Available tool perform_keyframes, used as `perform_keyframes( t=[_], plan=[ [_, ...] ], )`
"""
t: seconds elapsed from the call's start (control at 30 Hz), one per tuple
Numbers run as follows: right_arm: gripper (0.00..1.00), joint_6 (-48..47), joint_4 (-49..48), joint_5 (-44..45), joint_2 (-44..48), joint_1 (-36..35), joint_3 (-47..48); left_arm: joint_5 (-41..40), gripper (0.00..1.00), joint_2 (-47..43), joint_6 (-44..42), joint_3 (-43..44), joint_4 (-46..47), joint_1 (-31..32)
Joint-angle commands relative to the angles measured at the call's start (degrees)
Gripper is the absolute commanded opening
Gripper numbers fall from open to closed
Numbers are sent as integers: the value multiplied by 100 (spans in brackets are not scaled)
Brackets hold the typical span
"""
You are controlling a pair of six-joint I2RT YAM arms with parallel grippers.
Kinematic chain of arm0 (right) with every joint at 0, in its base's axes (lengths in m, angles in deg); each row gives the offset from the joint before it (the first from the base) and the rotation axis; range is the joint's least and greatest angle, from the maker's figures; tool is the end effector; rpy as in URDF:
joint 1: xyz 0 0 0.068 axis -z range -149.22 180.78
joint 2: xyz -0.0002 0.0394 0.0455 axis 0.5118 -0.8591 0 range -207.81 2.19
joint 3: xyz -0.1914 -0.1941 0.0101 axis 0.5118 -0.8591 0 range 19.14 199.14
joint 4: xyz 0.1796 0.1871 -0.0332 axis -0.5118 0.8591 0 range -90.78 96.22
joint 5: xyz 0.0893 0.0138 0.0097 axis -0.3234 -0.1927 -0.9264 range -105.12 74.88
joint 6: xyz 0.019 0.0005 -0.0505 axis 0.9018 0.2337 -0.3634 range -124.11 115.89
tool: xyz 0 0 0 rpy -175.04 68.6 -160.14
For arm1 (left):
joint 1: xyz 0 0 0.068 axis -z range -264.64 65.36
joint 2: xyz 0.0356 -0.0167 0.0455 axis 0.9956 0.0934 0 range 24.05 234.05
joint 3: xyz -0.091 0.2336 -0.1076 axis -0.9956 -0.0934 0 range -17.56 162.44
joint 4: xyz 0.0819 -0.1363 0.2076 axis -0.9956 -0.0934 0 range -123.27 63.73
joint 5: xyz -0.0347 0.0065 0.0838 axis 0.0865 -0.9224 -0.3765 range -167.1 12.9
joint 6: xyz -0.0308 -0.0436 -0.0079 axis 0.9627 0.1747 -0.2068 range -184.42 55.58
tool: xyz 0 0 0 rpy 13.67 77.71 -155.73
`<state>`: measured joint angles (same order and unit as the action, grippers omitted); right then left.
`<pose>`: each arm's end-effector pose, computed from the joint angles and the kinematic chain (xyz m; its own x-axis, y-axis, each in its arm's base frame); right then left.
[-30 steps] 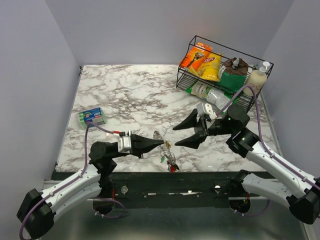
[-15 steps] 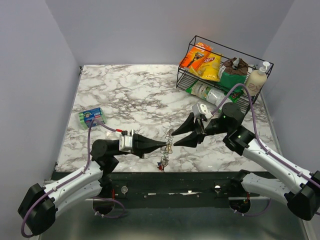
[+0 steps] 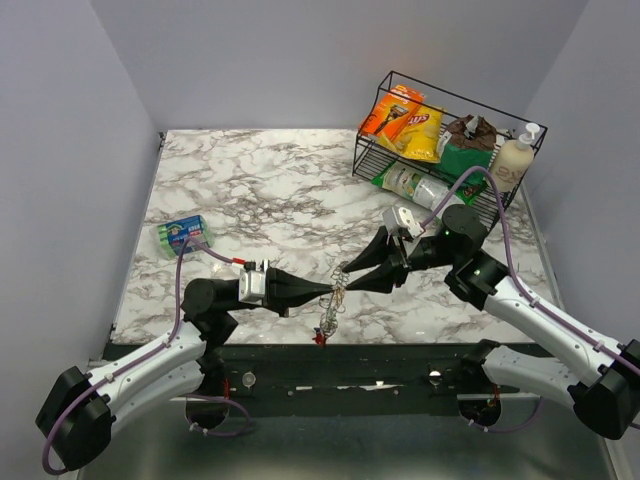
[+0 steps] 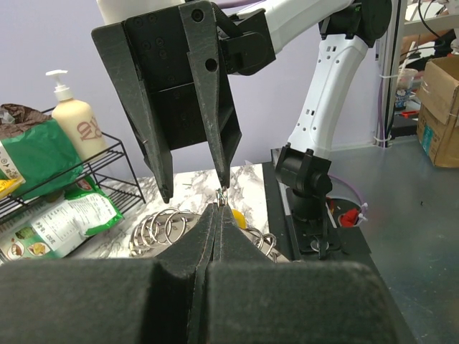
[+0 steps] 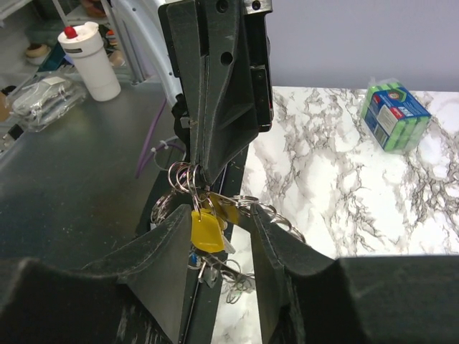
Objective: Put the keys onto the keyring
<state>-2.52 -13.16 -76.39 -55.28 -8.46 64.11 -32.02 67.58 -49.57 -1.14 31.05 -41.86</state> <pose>0.1516 0.1643 0.3414 -0.0289 -0.0065 -0.9996 -0.9828 -0.1825 0.0296 0.1000 -0.1270 0.2870 0.1190 -0.3567 -0.9266 0.9923 0.0117 0.1229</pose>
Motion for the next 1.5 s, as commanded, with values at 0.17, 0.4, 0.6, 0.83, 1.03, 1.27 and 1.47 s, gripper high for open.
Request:
perform_keyframes(
  t=[0.17, 0.4, 0.6, 0.83, 1.03, 1.27, 1.47],
  plan=[
    [41, 17, -80, -165, -53, 22, -23, 45, 0, -108, -96, 265, 122, 19],
    [40, 61, -107, -358, -115, 22, -6, 18, 0, -99, -140, 291, 69, 19],
    [39, 140, -176, -490, -141, 22, -41, 18, 0, -90, -149, 282, 60, 19],
    [35, 254, -291, -613, -203, 22, -41, 18, 0, -99, -149, 282, 60, 19],
    [33, 368, -423, -640, -299, 13, -50, 18, 0, -99, -141, 300, 42, 19],
    [16, 422, -432, -728, -396, 13, -15, 27, 0, -81, -140, 309, 42, 19],
    [8, 413, -414, -754, -423, 13, -15, 36, 0, -72, -149, 309, 51, 19]
  ],
)
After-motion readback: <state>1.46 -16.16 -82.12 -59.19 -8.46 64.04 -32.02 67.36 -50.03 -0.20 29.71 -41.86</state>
